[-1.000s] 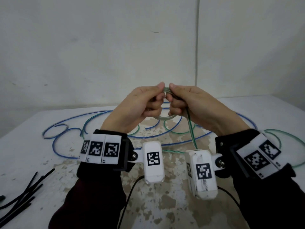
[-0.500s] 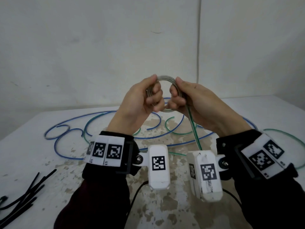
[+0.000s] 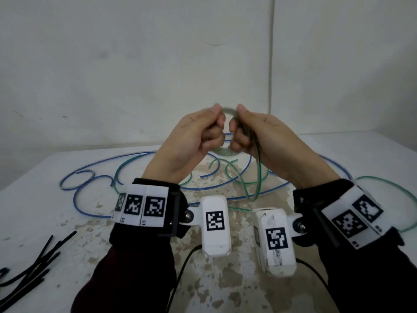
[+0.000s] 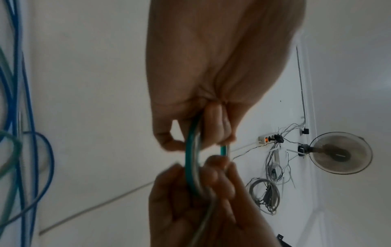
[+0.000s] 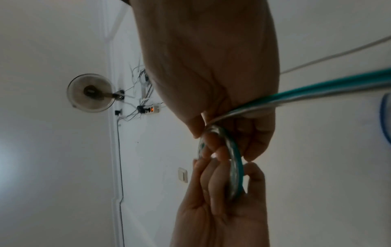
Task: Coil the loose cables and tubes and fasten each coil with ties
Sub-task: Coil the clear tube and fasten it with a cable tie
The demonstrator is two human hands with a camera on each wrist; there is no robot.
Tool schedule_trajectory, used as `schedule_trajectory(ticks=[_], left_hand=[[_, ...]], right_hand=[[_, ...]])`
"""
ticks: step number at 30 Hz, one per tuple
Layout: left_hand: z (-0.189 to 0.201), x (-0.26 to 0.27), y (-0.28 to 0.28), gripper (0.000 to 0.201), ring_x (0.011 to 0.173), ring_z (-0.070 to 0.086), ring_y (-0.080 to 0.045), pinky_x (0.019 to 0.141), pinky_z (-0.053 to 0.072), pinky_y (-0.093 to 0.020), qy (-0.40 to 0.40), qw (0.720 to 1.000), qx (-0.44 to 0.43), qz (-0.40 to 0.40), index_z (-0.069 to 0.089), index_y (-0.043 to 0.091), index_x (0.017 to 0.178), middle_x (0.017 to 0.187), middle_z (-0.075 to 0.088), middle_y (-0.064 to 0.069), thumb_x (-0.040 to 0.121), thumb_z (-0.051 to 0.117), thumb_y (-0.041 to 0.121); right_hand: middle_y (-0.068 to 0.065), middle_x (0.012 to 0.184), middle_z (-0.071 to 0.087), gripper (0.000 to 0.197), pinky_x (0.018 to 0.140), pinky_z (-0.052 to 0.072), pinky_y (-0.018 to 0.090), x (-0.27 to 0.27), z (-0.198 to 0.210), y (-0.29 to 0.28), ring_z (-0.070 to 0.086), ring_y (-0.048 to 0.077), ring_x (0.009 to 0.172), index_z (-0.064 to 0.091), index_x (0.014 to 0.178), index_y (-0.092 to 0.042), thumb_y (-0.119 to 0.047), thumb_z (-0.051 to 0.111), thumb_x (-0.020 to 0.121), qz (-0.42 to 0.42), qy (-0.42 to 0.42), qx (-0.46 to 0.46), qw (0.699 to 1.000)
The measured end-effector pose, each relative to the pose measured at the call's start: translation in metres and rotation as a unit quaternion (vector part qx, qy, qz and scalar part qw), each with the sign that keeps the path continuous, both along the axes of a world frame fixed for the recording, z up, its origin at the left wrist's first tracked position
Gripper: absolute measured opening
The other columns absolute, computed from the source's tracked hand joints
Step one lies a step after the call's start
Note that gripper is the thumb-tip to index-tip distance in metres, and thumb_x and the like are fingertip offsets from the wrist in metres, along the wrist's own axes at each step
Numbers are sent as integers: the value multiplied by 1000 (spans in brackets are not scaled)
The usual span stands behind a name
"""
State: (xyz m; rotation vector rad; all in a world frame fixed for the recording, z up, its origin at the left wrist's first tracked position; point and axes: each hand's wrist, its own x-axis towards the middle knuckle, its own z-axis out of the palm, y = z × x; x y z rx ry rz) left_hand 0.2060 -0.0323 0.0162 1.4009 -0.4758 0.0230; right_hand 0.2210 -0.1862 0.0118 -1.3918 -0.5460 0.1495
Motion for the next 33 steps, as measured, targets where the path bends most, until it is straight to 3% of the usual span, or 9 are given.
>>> schedule_trajectory(ticks=[3, 7, 10, 13, 15, 18, 22, 27, 33], left_hand=[[3, 3, 0, 35, 42, 24, -8, 52, 17, -23, 15, 998, -60, -3, 46, 10, 71, 48, 25, 8, 101, 32, 22], [2, -1, 0, 37, 41, 29, -12, 49, 27, -22, 45, 998, 15, -30, 44, 11, 67, 45, 25, 6, 99, 34, 27], [-1, -1, -2, 37, 42, 26, -8, 50, 22, -21, 6, 1000, 13, -18, 43, 12, 70, 48, 25, 8, 102, 31, 26], [0, 2, -2, 37, 42, 22, -7, 57, 16, -25, -10, 998, -62, 0, 42, 12, 71, 49, 25, 10, 103, 29, 26], [2, 2, -2, 37, 41, 23, -7, 54, 20, -22, 5, 998, -68, 0, 41, 13, 70, 47, 25, 9, 103, 29, 25], [3, 0, 1, 36, 38, 28, -11, 45, 34, -19, 56, 998, -22, -24, 42, 12, 67, 43, 25, 6, 100, 33, 23], [0, -1, 1, 33, 41, 25, -7, 48, 24, -18, 1, 1000, 8, -13, 45, 10, 73, 55, 30, 2, 101, 34, 22], [1, 2, -2, 33, 41, 22, -9, 58, 31, -23, -28, 997, -73, 12, 44, 9, 77, 47, 27, 10, 103, 30, 24], [5, -4, -1, 31, 42, 31, -12, 51, 32, -21, 10, 999, 8, -32, 41, 11, 73, 46, 37, 9, 100, 30, 21]], right_hand=[[-3, 50, 43, 39, 66, 48, 20, 0, 3, -4, 50, 14, 58, 56, 78, -7, -26, 32, 103, 16, 8, 31, 999], [-8, 48, 28, 38, 62, 36, 22, 3, -1, -3, 34, 9, 47, 52, 75, -9, -27, 33, 103, 7, 6, 16, 1000], [-5, 50, 32, 38, 59, 40, 18, 1, -1, 1, 38, 10, 49, 54, 76, -9, -28, 34, 103, 1, 8, 25, 1000], [0, 62, 52, 36, 79, 52, 28, -1, 1, 0, 56, 12, 65, 60, 83, -10, -28, 35, 102, 6, 18, 43, 999], [-1, 60, 52, 35, 83, 50, 29, 0, 0, -1, 57, 14, 70, 58, 84, -10, -26, 33, 103, 20, 26, 54, 998], [-5, 50, 34, 36, 69, 44, 23, 1, -3, 2, 47, 12, 55, 52, 80, -9, -24, 31, 104, 32, 31, 62, 997], [-7, 47, 31, 37, 61, 40, 20, -1, -2, 7, 39, 11, 49, 52, 79, -9, -26, 30, 104, 30, 35, 70, 996], [1, 62, 59, 37, 92, 50, 37, -1, -1, 5, 59, 20, 73, 63, 90, -10, -29, 33, 102, 45, 57, 102, 992], [-6, 47, 31, 37, 56, 42, 16, 0, 0, 2, 41, 10, 47, 56, 83, -8, -26, 31, 103, 24, 20, 69, 997]])
